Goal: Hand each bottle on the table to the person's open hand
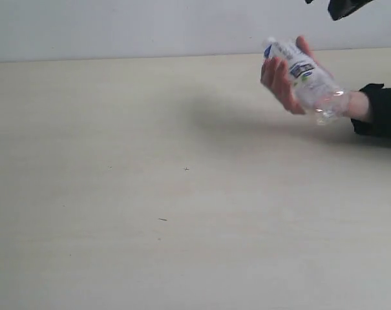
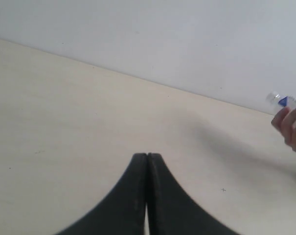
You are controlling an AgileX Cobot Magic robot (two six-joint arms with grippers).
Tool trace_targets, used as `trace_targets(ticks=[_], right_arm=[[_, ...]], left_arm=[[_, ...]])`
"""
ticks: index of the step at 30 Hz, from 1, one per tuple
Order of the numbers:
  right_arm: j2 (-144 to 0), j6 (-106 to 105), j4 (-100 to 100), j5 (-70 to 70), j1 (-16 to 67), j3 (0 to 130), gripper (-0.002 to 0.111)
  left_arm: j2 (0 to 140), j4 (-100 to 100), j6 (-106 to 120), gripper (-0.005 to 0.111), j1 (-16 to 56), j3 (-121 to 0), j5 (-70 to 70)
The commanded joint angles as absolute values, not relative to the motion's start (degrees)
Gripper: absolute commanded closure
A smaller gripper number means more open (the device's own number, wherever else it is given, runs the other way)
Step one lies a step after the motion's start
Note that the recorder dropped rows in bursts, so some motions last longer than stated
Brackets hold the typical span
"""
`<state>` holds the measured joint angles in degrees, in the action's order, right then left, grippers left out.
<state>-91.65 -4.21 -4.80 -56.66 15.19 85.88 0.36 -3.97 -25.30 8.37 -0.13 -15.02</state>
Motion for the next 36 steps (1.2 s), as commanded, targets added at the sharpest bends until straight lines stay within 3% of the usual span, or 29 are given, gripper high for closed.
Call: trace_targets(ticks=[1,9,31,36], right_arm=[[-81.04,-4.44,-2.28,-48.41,14.89,73.80,0.108],[-65.91,-2.35,5.98,-43.68,14.89,57.32,0.108],[-58.04,-1.09,8.96,-44.05,14.89,56.27,0.108],[-54.17,-2.47,8.54,-36.21,14.89,53.37,0.108]], left_arm=[[0.00,-4.10,-25.11,0.107,8.58,0.00,-14.69],[0.00,-4.10,-25.11,0.107,8.58,0.00,-14.69],[0.00,-4.10,-25.11,0.107,8.58,0.00,-14.69],[0.00,-4.10,-25.11,0.107,8.58,0.00,-14.69]])
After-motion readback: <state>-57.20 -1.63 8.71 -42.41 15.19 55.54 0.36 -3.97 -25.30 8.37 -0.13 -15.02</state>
